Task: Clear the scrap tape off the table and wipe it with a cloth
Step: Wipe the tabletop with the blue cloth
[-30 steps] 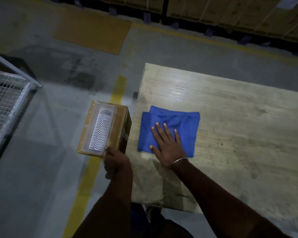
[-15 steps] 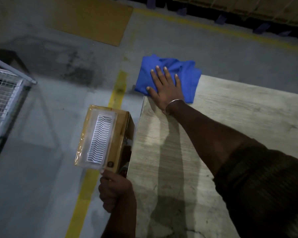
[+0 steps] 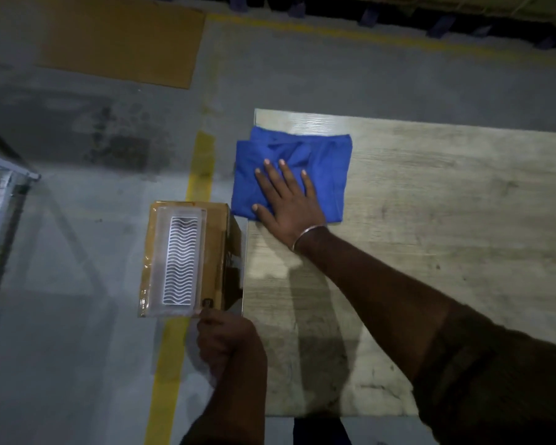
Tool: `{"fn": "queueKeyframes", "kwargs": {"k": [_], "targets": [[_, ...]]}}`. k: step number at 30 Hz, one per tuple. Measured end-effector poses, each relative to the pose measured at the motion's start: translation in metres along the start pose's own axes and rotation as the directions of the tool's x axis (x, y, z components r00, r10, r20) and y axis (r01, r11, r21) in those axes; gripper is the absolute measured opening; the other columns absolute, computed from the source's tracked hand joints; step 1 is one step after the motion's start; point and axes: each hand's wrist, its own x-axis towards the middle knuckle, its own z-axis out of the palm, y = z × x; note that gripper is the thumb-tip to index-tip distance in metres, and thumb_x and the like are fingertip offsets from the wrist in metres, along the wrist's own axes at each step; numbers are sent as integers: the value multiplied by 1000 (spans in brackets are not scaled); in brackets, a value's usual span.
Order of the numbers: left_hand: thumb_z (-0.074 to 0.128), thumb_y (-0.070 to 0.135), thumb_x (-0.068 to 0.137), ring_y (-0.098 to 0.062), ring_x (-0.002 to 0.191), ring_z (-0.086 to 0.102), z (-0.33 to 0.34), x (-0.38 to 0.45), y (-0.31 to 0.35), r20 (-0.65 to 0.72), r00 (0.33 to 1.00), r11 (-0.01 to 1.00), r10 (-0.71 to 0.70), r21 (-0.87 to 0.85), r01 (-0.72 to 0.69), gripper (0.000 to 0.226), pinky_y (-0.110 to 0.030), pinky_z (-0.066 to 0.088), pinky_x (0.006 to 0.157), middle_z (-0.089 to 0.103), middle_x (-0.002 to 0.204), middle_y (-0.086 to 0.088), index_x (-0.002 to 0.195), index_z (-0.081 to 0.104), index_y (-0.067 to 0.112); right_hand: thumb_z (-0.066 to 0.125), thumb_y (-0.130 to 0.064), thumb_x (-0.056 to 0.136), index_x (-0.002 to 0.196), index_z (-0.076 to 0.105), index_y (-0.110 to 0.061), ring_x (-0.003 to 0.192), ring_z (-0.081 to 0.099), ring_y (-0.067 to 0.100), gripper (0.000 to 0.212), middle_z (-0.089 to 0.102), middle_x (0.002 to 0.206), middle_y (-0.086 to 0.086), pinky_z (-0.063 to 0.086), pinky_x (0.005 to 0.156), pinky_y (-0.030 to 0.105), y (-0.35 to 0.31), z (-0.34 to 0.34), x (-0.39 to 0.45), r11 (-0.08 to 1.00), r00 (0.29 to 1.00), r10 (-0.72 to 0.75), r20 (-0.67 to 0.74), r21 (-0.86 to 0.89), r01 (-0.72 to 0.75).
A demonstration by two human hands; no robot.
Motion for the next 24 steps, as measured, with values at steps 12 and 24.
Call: {"fn": "queueKeyframes", "kwargs": {"k": [12,24], "targets": [[25,72,101,-43,141,51,-49,22,-34,242,813,517,-529,-668,535,94,-46,39,118,50,154,-26,148,49,-7,27,-58,107,167,8,-26,162,-3,21,70,-2,175,-4,9,127,57,-107,39,-205,999,997,45,57,-22,-44],[27,56,111,-44,133,57,-59,16,-15,221,917,795,-331,-458,398,74,-45,42,112,60,143,-28,138,60,-4,31,-58,107,166,14,-31,162,5,19,67,8,175,-6,21,124,56,-103,43,-330,995,984,97,152,-48,-90]]}}
